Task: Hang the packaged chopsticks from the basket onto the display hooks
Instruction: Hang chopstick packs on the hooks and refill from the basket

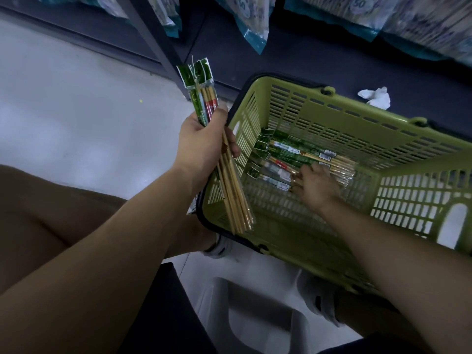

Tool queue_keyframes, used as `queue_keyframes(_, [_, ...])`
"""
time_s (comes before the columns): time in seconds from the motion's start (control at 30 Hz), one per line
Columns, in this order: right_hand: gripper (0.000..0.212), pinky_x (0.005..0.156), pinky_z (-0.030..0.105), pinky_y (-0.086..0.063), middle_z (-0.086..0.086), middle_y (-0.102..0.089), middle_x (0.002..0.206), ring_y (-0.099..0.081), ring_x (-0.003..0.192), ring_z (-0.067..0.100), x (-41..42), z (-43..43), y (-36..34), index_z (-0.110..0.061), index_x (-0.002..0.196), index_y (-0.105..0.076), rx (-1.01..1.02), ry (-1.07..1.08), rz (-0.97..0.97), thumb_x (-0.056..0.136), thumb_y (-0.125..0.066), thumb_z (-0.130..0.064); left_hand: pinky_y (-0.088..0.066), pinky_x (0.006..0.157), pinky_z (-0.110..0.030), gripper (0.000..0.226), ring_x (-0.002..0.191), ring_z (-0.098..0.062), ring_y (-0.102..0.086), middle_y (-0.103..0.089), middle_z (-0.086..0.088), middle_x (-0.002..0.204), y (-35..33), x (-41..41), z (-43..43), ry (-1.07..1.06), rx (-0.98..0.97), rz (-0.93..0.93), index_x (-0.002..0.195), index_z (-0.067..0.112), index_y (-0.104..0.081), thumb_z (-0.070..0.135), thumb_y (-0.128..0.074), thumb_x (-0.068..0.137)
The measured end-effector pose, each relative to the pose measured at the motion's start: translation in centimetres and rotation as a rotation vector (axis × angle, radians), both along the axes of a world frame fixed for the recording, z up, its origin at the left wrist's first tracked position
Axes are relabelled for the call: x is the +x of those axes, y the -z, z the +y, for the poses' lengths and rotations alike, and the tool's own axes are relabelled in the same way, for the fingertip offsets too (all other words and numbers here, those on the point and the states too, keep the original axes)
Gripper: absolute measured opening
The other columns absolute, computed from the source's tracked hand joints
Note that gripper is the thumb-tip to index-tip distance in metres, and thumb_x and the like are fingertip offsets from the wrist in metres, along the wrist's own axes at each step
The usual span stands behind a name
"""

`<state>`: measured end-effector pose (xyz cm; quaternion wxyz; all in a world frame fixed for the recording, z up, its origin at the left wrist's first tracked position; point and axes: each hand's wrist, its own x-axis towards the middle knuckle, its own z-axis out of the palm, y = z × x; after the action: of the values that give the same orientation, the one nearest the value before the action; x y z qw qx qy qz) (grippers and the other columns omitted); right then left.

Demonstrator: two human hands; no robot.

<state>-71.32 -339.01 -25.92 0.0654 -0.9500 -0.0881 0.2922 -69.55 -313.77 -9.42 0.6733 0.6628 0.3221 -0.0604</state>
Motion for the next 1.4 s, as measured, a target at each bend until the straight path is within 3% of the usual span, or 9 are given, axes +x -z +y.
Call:
queue_keyframes(0.13, [0.071,0.105,0.044,-0.041,0.011,-0.050,0.137,-0.043,0.131,0.032,0.1,0.1,0.7,-0.018,0.142,-0.044,-0.121,-0.033,0.056,0.084,-0.078,-0.042,-0.055,0.053,-0.032,0.026,0.051,-0.024,-0.065,-0.065,-0.004,0.062,0.1,0.0,0.0,0.009,0.013,-0.002,0.097,0.013,-0.048,0.037,-0.059,0.102])
queue_keyframes(0.43, [0.024,0.076,0.032,-0.046,0.008,-0.067,0.116,-0.064,0.108,0.027,0.2,0.2,0.9,-0.018,0.117,-0.063,-0.209,-0.068,0.097,0.094,-0.066,-0.023,-0.055,0.052,-0.032,0.028,0.053,-0.023,-0.067,-0.066,-0.004,0.065,-0.2,0.0,-0.1,0.025,0.021,0.014,0.102,0.012,-0.049,0.039,-0.057,0.103])
queue_keyframes(0.53, [0.025,0.084,0.033,-0.051,0.009,-0.068,0.113,-0.064,0.106,0.028,-0.3,-0.6,0.8,-0.017,0.116,-0.067,-0.204,-0.049,0.143,0.095,-0.066,-0.030,-0.055,0.052,-0.032,0.027,0.054,-0.022,-0.067,-0.066,-0.003,0.065,-0.3,0.0,-0.2,0.015,0.017,0.017,0.103,0.013,-0.050,0.039,-0.057,0.103])
queue_keyframes(0.8, [0.015,0.064,0.029,-0.036,0.006,-0.061,0.093,-0.057,0.081,0.022,0.5,-1.9,-4.4,-0.026,0.093,-0.050,0.180,0.086,0.256,0.098,-0.062,-0.035,-0.059,0.058,-0.036,0.025,0.055,-0.021,-0.065,-0.066,0.000,0.062,-1.7,0.1,-1.6,0.070,-0.053,0.014,0.104,0.014,-0.051,0.037,-0.060,0.102])
queue_keyframes(0.97, [0.012,0.060,0.032,-0.036,0.001,-0.062,0.085,-0.061,0.080,0.023,1.5,-0.6,-12.7,-0.016,0.101,-0.065,0.473,0.240,0.044,0.097,-0.064,-0.027,-0.054,0.054,-0.028,0.015,0.062,-0.015,-0.063,-0.066,0.002,0.070,-3.6,0.2,-3.1,0.145,-0.087,0.053,0.101,0.018,-0.057,0.032,-0.061,0.103])
queue_keyframes(1.1, [0.006,0.075,0.033,-0.051,-0.001,-0.070,0.091,-0.066,0.084,0.019,2.4,1.5,-21.0,-0.025,0.099,-0.063,0.663,0.301,-0.064,0.096,-0.065,-0.030,-0.056,0.075,-0.036,0.018,0.090,-0.021,-0.070,-0.075,-0.005,0.099,-6.7,0.9,-5.2,0.189,-0.163,0.002,0.116,0.018,-0.065,0.030,-0.058,0.105])
queue_keyframes(1.2, [0.011,0.085,0.037,-0.053,-0.003,-0.070,0.099,-0.066,0.092,0.017,2.1,2.2,-26.7,-0.023,0.108,-0.061,0.732,0.264,-0.149,0.098,-0.062,-0.028,-0.061,0.083,-0.039,0.016,0.091,-0.023,-0.073,-0.078,-0.004,0.097,-10.3,1.8,-7.4,0.142,-0.298,-0.087,0.116,0.019,-0.067,0.027,-0.061,0.104])
queue_keyframes(1.3, [0.017,0.070,0.037,-0.048,-0.011,-0.060,0.087,-0.061,0.080,0.014,1.7,1.8,-31.7,-0.028,0.109,-0.045,0.615,0.205,-0.258,0.101,-0.056,-0.038,-0.062,0.069,-0.035,0.011,0.079,-0.021,-0.075,-0.079,-0.006,0.089,-14.3,2.5,-9.2,0.157,-0.459,-0.199,0.110,0.016,-0.069,0.021,-0.062,0.103])
queue_keyframes(1.4, [0.038,0.056,0.037,-0.038,-0.009,-0.057,0.084,-0.064,0.080,0.023,1.6,1.0,-35.7,-0.031,0.132,-0.027,0.303,0.067,-0.460,0.104,-0.036,-0.054,-0.063,0.075,-0.035,0.019,0.091,-0.026,-0.076,-0.077,-0.019,0.108,-18.2,3.2,-10.3,0.232,-0.561,-0.277,0.118,0.007,-0.067,0.016,-0.060,0.103])
